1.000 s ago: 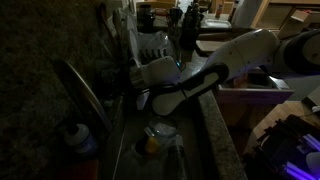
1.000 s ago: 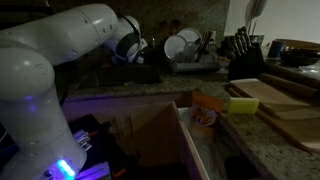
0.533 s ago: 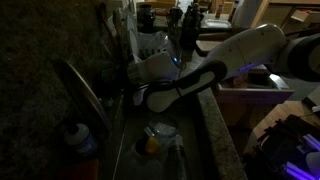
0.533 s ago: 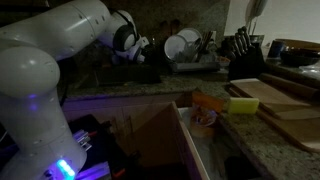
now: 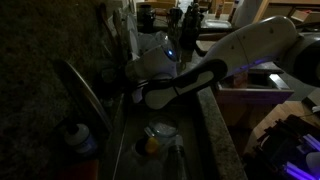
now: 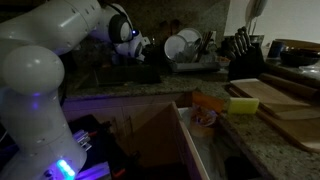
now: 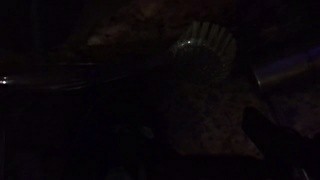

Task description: Open the tap

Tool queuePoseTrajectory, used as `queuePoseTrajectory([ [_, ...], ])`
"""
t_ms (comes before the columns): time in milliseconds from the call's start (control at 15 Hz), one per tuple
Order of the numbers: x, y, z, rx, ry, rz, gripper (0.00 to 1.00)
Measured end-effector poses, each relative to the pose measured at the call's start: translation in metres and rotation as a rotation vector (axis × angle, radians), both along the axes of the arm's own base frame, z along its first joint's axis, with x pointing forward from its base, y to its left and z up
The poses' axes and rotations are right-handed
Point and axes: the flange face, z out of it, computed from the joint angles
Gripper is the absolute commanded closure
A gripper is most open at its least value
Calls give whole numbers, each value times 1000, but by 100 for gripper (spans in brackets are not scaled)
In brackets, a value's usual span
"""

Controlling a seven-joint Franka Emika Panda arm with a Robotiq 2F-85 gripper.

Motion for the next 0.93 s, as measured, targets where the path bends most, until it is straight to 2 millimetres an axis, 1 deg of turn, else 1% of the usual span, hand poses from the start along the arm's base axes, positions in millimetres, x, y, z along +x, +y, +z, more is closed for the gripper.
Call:
queuePoseTrajectory([
  [67,-2,3,0,1,16,6,0],
  [200,-9,14,6,31,37,35,0],
  [600,-3,8,18,73,106,58,0],
  [933,-3,8,25,85,93,68,0],
])
